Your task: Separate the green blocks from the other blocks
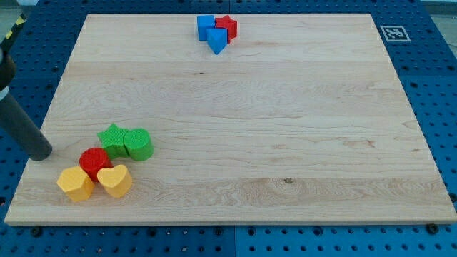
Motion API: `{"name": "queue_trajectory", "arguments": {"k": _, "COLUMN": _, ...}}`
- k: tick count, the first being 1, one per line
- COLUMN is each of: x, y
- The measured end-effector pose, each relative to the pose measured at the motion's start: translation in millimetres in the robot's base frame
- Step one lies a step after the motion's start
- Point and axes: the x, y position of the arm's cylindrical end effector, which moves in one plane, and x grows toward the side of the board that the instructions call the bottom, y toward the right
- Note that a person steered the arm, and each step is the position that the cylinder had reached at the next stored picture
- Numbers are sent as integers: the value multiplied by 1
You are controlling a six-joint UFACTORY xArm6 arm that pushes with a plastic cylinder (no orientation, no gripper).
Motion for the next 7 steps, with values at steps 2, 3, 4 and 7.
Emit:
{"name": "queue_trajectory", "arguments": {"k": 2, "x": -12, "y": 26}}
{"name": "queue_trajectory", "arguments": {"k": 3, "x": -12, "y": 48}}
{"name": "queue_trajectory", "arguments": {"k": 4, "x": -11, "y": 73}}
{"name": "queue_trajectory", "arguments": {"k": 7, "x": -8, "y": 174}}
